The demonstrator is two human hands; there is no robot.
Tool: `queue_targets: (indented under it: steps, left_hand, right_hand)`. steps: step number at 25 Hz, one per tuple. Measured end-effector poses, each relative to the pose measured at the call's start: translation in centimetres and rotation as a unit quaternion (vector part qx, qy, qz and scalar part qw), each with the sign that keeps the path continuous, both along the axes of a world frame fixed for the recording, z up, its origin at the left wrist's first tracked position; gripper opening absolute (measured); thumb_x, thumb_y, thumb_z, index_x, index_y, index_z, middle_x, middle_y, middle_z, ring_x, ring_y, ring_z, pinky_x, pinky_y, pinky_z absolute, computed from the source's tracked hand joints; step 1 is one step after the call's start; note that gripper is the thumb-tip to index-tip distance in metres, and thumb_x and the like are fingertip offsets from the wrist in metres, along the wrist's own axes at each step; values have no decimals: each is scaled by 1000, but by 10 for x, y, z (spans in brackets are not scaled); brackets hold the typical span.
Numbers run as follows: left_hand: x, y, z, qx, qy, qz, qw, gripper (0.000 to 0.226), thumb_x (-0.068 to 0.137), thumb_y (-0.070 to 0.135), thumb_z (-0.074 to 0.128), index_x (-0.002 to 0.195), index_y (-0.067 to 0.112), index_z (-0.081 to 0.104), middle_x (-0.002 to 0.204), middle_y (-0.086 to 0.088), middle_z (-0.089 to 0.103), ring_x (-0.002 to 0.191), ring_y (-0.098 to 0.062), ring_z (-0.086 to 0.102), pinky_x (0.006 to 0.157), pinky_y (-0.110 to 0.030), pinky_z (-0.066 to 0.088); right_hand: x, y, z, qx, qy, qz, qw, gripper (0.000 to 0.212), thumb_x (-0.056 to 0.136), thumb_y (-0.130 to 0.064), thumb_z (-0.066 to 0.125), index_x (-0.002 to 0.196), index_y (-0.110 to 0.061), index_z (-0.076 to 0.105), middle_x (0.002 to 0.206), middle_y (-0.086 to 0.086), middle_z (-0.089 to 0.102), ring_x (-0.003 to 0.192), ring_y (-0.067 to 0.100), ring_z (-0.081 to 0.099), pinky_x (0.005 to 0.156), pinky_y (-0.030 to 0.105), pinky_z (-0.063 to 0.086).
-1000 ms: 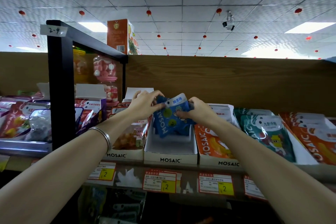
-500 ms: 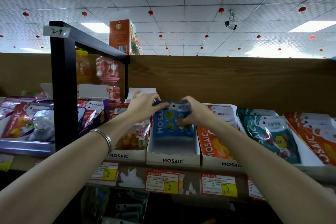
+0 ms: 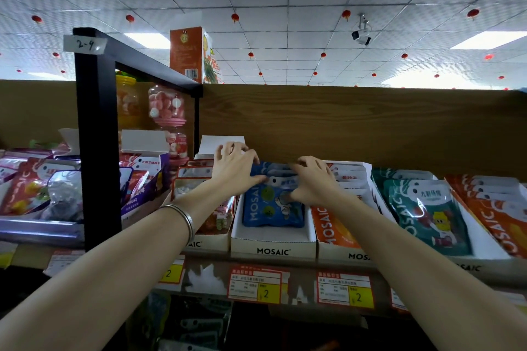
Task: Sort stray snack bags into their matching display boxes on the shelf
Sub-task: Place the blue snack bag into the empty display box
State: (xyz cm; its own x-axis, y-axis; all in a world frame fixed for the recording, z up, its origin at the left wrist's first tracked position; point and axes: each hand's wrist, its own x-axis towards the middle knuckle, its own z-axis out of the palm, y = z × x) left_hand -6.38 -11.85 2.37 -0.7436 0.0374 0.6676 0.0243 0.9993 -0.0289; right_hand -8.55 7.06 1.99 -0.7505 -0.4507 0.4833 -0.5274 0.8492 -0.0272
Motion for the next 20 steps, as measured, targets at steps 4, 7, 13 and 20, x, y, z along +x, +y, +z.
queue_targets:
  steps: [4,7,13,20]
  left_hand:
    - [1,4,1,5,13,-19,1000,63,80,59,61,131,25,48,142,-5,36,139,-27,20,116,-49,10]
    - [5,7,0,12,9,-31,999,66,84,55,57,139,24,40,150,-6,27,144,-27,10,117,-50,4]
    - [29,10,-4,-43,58,2,997,71,95,54,37,152,21,11,162,-3,-1,147,-20,-14,116,-45,-13]
    - [73,-4,-19,-61,121,25,990,70,96,59,24,153,20,10,161,-4,-1,146,-16,-14,115,-42,-16]
  right_hand:
    - [4,-1,1,-6,-11,15,1000,79,84,-41,60,148,-22,17,156,7,15,144,29,5,116,50,9]
    - [8,-1,2,-20,-6,23,1000,78,87,-47,55,149,-23,14,158,4,11,146,26,0,117,50,6]
    - [24,-1,2,-51,18,54,997,71,92,-50,44,149,-25,10,159,-1,6,146,20,-2,116,47,2]
    - [62,-14,-8,-95,130,100,982,64,95,-47,39,149,-24,13,159,-2,10,146,17,-1,117,40,0]
